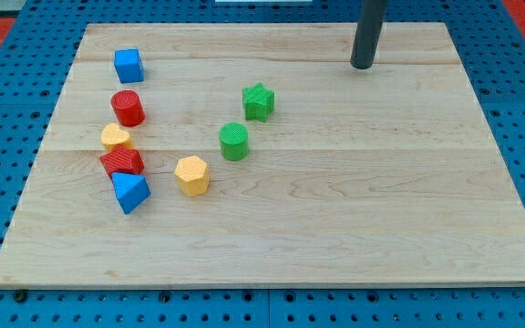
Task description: Slightly touch the top of the green star
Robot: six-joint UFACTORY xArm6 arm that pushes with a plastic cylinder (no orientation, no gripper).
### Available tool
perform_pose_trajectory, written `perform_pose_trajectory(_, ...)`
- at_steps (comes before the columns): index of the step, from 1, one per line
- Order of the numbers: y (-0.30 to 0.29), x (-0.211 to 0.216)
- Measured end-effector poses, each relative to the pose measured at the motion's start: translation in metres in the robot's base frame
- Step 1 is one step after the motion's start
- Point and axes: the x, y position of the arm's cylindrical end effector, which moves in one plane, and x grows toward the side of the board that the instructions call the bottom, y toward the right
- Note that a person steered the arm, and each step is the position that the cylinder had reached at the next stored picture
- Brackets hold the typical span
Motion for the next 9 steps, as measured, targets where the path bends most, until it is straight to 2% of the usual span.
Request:
perform_pose_trajectory(7,-0.003,-0.002)
perform_pose_trajectory(9,-0.005,0.012)
